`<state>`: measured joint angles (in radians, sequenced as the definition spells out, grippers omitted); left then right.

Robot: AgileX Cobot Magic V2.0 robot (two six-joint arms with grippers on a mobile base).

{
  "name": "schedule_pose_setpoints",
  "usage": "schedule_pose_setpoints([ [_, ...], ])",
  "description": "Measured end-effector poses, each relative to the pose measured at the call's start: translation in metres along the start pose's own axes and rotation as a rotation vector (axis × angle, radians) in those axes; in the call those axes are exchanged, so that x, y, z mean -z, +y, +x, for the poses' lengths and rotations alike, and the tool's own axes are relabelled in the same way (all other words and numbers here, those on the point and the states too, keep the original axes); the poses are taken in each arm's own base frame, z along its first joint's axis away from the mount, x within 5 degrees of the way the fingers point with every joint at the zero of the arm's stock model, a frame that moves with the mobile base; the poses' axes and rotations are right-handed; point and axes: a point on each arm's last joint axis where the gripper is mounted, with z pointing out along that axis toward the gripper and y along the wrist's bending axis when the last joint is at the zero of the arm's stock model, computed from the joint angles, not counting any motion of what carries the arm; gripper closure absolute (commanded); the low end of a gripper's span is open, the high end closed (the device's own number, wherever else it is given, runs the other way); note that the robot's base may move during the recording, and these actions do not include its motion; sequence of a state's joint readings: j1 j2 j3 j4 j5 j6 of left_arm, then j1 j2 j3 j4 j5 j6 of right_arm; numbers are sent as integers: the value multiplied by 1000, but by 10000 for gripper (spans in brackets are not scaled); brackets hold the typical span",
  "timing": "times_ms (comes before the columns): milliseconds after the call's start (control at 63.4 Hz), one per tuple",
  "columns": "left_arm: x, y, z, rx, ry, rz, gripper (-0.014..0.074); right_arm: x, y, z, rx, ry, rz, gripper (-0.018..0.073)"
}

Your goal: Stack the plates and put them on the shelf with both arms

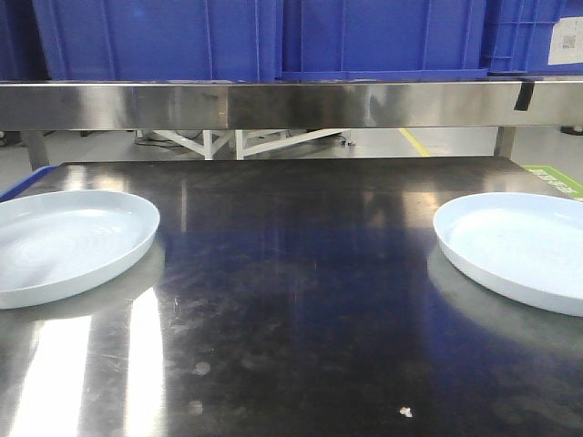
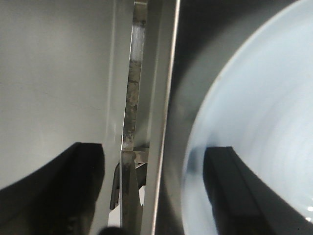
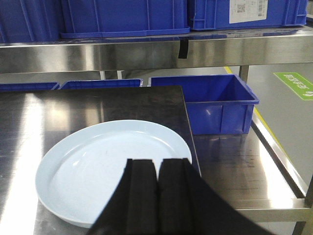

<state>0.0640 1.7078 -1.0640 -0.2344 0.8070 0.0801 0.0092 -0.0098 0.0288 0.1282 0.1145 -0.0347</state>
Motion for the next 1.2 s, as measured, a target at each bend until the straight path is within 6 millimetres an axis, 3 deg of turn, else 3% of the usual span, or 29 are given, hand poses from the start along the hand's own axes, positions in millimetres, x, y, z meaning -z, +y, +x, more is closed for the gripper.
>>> schedule_pose_setpoints([
  [284, -1, -4, -2, 37, -6, 39, 520, 0, 0, 0, 0, 0, 0, 503],
  [710, 3, -5, -5, 44, -17, 52, 510, 0, 0, 0, 0, 0, 0, 503],
  [820, 21, -9, -10, 29, -61, 59, 510, 0, 0, 0, 0, 0, 0, 503],
  [994, 68, -21, -16, 3, -156, 100, 510, 0, 0, 0, 0, 0, 0, 503],
  [1073, 91, -34, -12, -32, -187, 127, 510, 0, 0, 0, 0, 0, 0, 503],
  [1199, 113, -64, 0, -124, -187, 183, 510, 0, 0, 0, 0, 0, 0, 503],
])
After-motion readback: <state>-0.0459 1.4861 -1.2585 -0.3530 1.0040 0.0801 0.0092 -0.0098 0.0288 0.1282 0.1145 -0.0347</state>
